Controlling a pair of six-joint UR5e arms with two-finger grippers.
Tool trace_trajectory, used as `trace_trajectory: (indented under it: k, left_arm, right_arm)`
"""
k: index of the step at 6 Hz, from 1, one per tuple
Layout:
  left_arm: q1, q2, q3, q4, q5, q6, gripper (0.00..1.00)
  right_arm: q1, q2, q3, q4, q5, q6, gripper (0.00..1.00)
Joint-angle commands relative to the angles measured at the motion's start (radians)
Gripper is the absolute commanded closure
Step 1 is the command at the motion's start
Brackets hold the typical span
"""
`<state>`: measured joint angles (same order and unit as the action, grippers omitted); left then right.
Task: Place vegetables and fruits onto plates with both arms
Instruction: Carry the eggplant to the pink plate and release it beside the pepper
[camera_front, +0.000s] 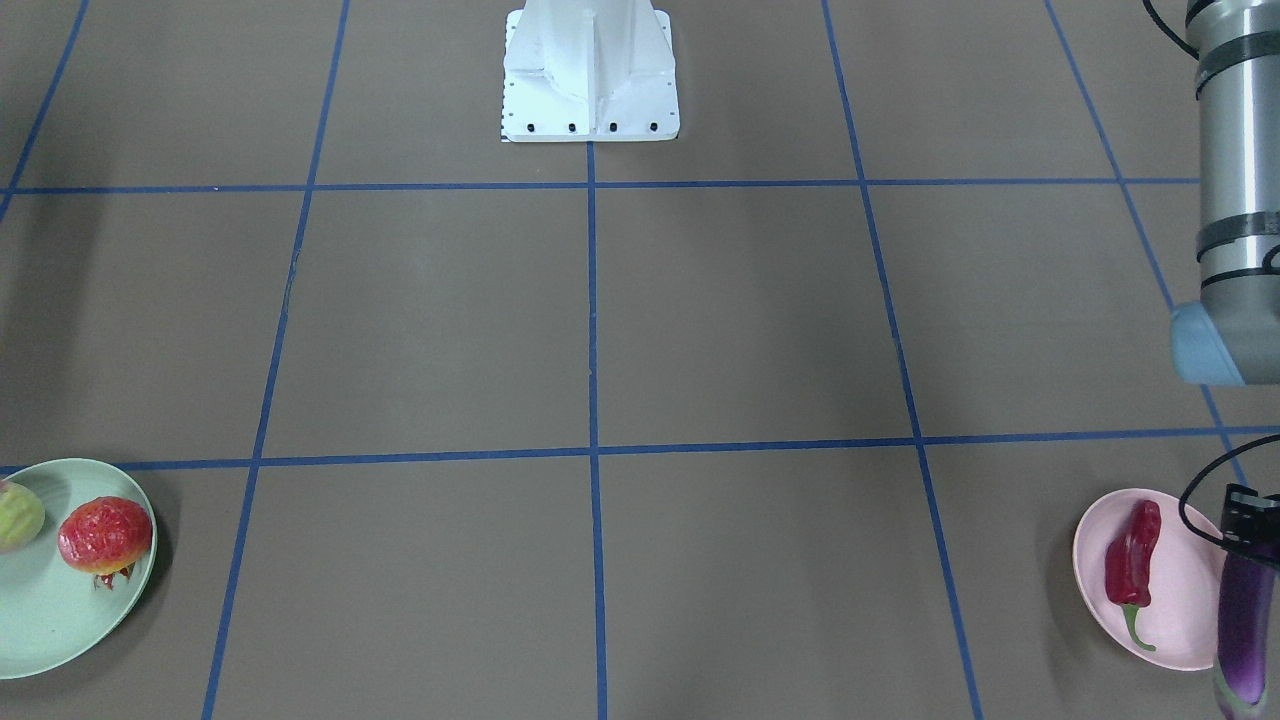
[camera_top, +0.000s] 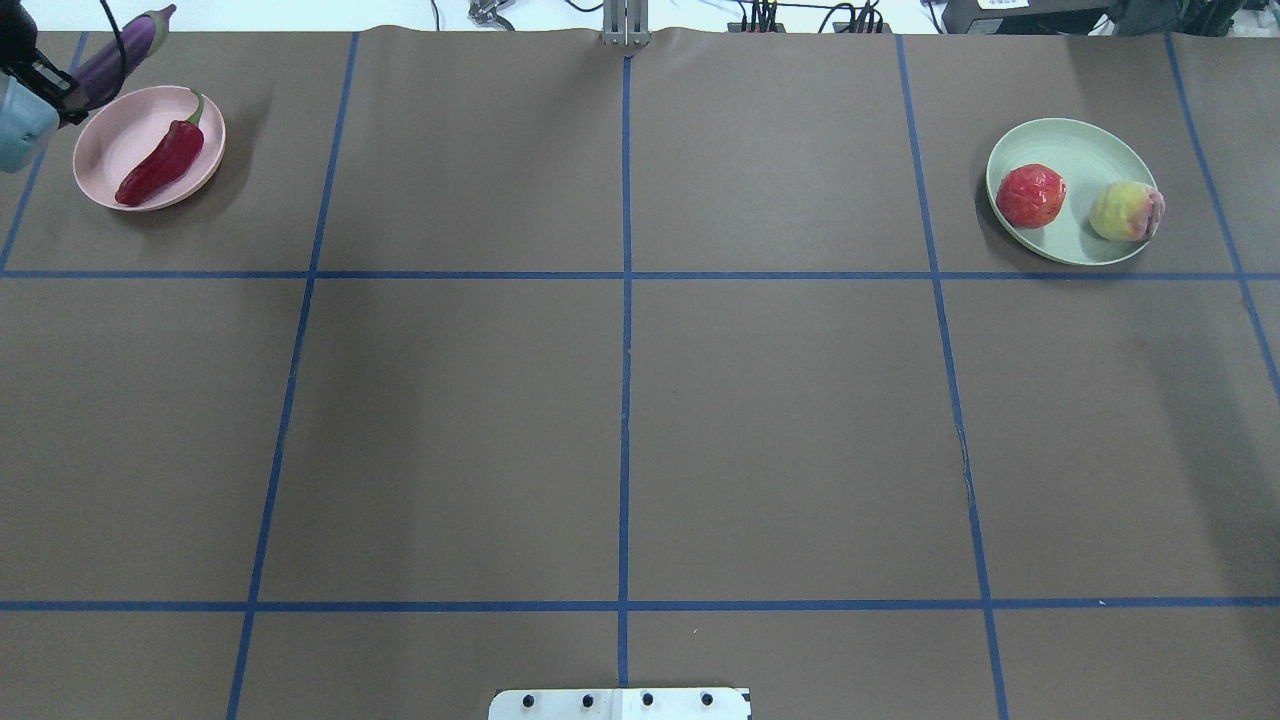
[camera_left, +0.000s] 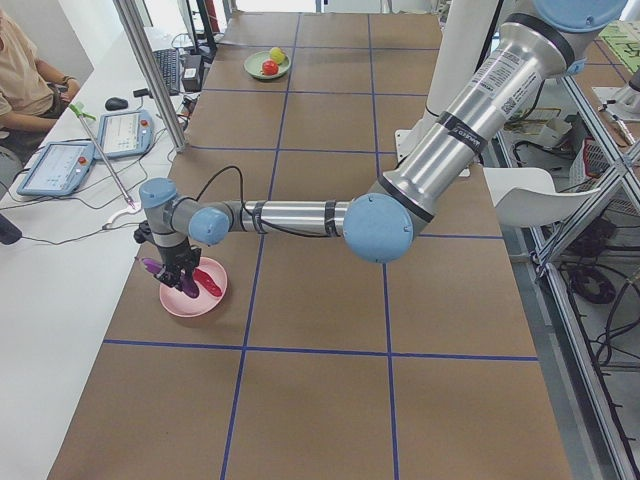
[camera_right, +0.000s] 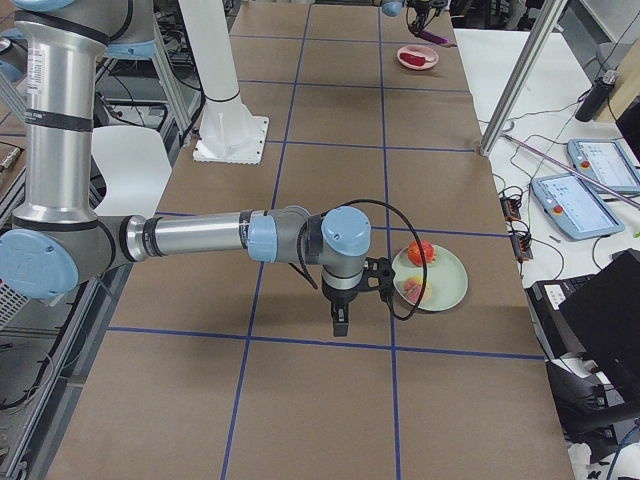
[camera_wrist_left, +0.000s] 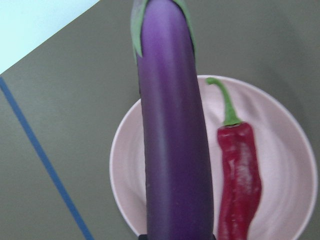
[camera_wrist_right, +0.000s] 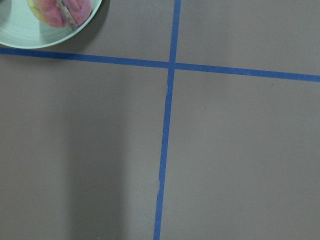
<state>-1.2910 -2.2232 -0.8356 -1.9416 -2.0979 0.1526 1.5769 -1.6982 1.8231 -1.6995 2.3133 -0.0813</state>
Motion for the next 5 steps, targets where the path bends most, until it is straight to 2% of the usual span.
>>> trace_trajectory:
  k: [1, 2, 3, 5]
  left_arm:
    - [0.056, -0.007, 0.049, -0.065, 0.029, -0.14, 0.75]
    - [0.112, -0.001, 0.044, -0.124, 0.03, -0.247, 0.6]
    - [0.113, 0.008, 0.041, -0.137, 0.029, -0.248, 0.02]
    - [0.089, 0.016, -0.014, -0.126, 0.016, -0.248, 0.0]
  right_arm:
    - [0.0, 0.0, -0.001, 0.001, -0.002, 0.0, 0.0]
    - [0.0, 0.002, 0.001, 0.001, -0.002, 0.0, 0.0]
    - [0.0, 0.002, 0.001, 0.001, -0.002, 0.0, 0.0]
    - [0.0, 0.002, 0.001, 0.001, -0.002, 0.0, 0.0]
